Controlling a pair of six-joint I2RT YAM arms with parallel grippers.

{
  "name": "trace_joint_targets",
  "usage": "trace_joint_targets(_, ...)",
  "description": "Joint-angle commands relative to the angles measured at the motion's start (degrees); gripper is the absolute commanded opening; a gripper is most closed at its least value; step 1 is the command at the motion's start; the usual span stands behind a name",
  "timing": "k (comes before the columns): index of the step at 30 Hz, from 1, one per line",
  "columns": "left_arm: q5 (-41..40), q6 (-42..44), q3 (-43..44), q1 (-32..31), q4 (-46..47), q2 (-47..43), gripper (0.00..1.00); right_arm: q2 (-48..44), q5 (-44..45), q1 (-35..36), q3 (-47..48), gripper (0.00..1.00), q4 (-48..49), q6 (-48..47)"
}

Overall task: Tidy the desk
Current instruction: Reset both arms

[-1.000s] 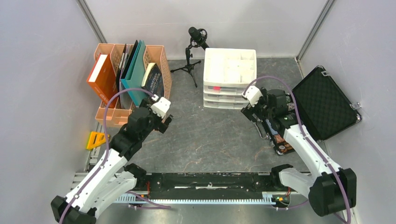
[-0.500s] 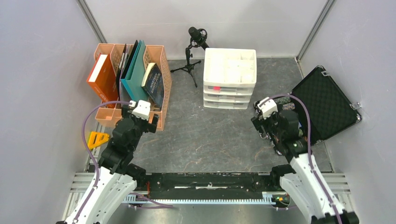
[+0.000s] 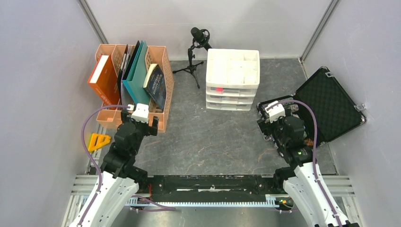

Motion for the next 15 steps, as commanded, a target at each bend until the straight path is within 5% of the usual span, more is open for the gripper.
trace_joint_targets(1, -0.7, -2.7, -0.2, 0.5, 2.2, -0.8, 1.00, -0.8, 2.0, -0.1, -0.3, 0.98, 2.2, 0.5)
trace_joint_targets(15, 1.9, -2.4, -0.6, 0.7, 1.1, -0.7, 1.00, -1.6, 1.6, -0.1, -1.2, 0.98, 2.8, -0.3)
